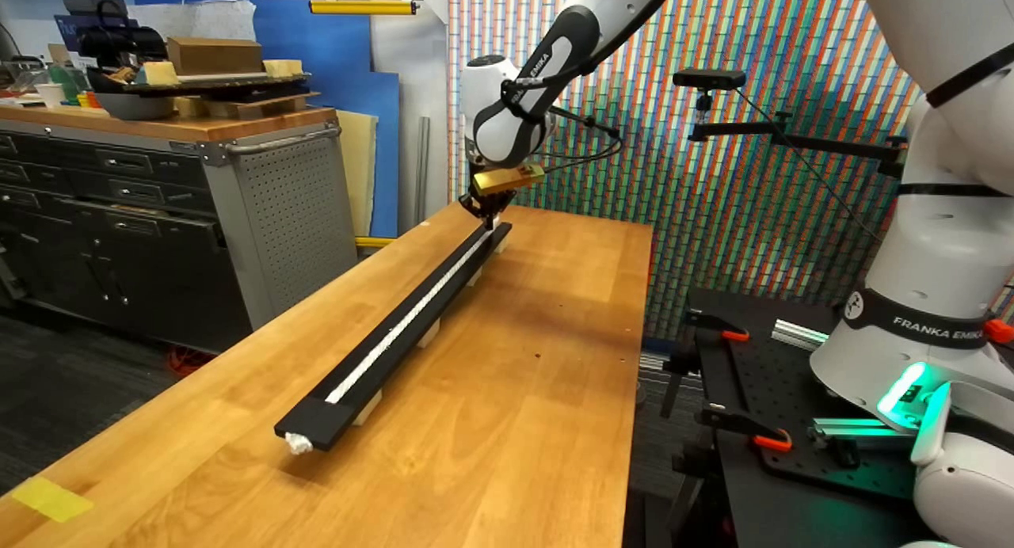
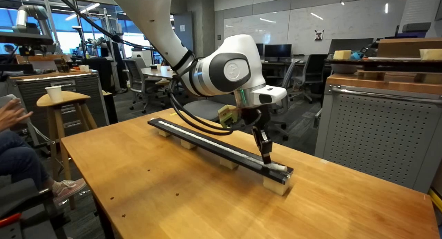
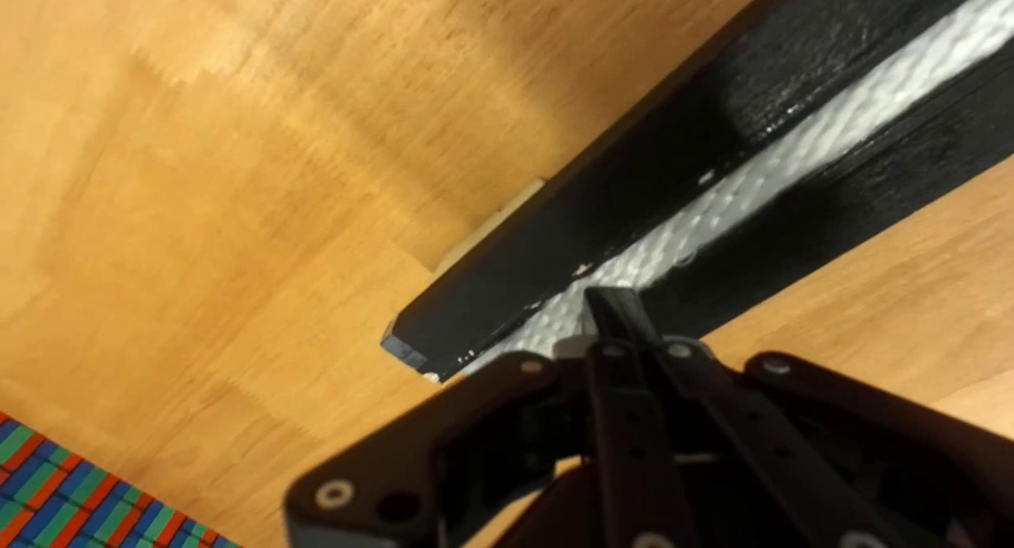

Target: Put the rope on the skate then press on it

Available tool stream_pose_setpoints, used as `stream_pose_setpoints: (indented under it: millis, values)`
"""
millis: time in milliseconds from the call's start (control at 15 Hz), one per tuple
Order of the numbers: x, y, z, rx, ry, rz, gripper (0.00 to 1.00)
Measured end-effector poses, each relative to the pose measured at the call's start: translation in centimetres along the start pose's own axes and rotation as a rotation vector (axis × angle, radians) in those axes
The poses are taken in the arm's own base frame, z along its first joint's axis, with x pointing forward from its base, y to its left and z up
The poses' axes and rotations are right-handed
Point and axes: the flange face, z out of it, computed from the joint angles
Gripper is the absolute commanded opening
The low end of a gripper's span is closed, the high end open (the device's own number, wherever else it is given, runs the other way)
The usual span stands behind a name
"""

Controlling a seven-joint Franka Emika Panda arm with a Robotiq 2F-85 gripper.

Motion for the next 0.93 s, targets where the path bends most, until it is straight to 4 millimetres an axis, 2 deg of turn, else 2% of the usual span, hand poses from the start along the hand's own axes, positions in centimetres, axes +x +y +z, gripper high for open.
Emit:
stream_pose_setpoints:
  millis: [533,933]
  values:
    - [0.01,0.71,-0.36,0.015,0.024,0.018,0.0]
    - [-0.62,0.88,0.55,0.006,0.004,0.02,0.0]
